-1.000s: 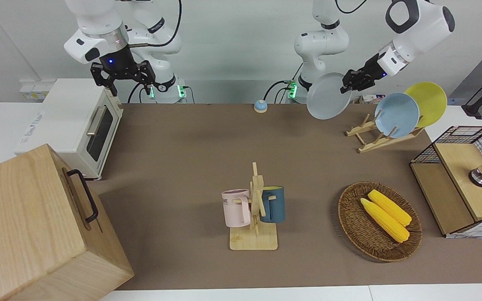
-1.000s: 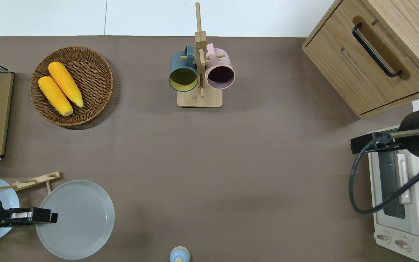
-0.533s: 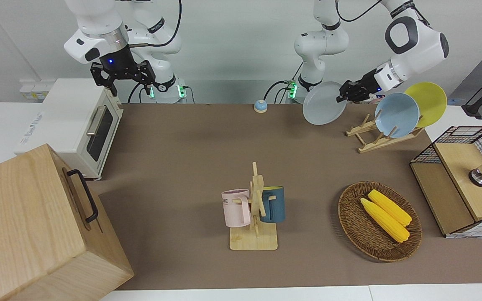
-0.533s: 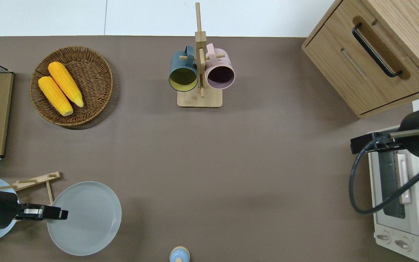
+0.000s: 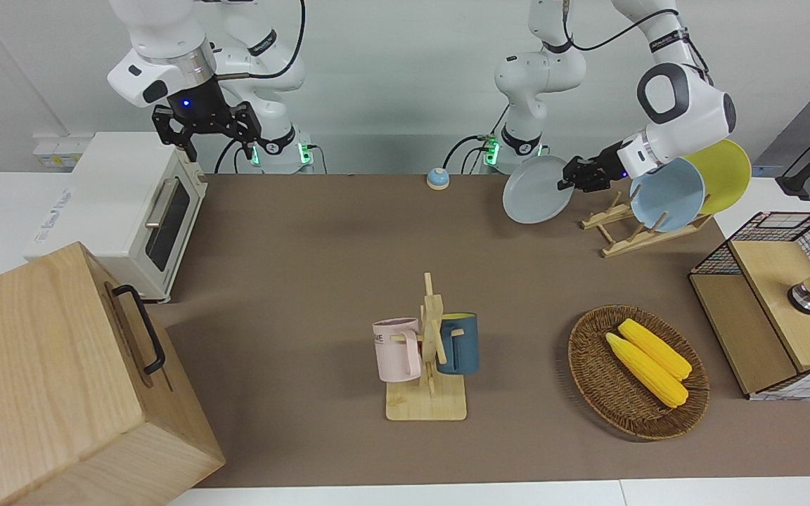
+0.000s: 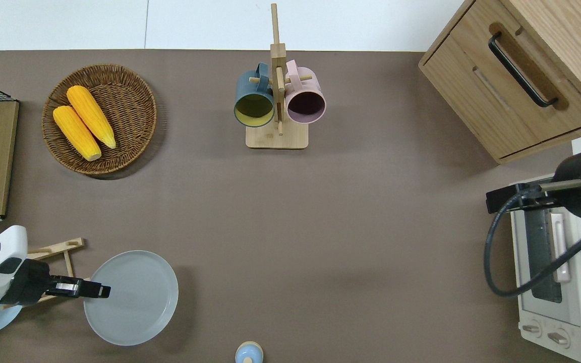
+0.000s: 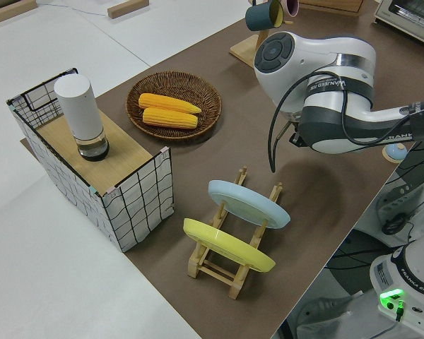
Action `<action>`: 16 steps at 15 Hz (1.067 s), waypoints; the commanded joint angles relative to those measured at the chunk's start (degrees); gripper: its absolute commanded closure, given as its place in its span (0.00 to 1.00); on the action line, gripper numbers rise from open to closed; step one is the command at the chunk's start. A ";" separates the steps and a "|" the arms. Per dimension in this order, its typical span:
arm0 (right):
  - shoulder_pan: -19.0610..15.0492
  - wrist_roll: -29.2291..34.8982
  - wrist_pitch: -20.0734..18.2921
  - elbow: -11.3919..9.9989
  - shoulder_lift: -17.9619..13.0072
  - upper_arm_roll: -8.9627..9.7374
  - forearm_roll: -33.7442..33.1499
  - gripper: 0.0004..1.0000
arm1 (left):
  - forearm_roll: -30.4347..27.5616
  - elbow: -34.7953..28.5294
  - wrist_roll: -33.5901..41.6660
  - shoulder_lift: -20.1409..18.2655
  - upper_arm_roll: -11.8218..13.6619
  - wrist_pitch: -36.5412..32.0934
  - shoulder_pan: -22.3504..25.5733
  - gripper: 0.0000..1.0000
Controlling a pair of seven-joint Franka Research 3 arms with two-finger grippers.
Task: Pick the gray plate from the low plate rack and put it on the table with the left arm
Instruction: 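Carry the gray plate away from the rack and lower it onto the table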
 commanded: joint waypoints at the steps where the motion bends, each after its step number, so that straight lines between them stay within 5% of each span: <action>1: -0.41 -0.08 -0.83 0.35 -0.14 0.38 0.43 0.01 | -1.49 -3.60 4.54 0.75 -0.31 4.72 0.50 1.00; 16: -0.41 0.01 -0.83 0.35 -0.14 0.38 0.43 0.01 | -3.51 -5.99 13.61 6.90 -0.31 12.04 0.41 1.00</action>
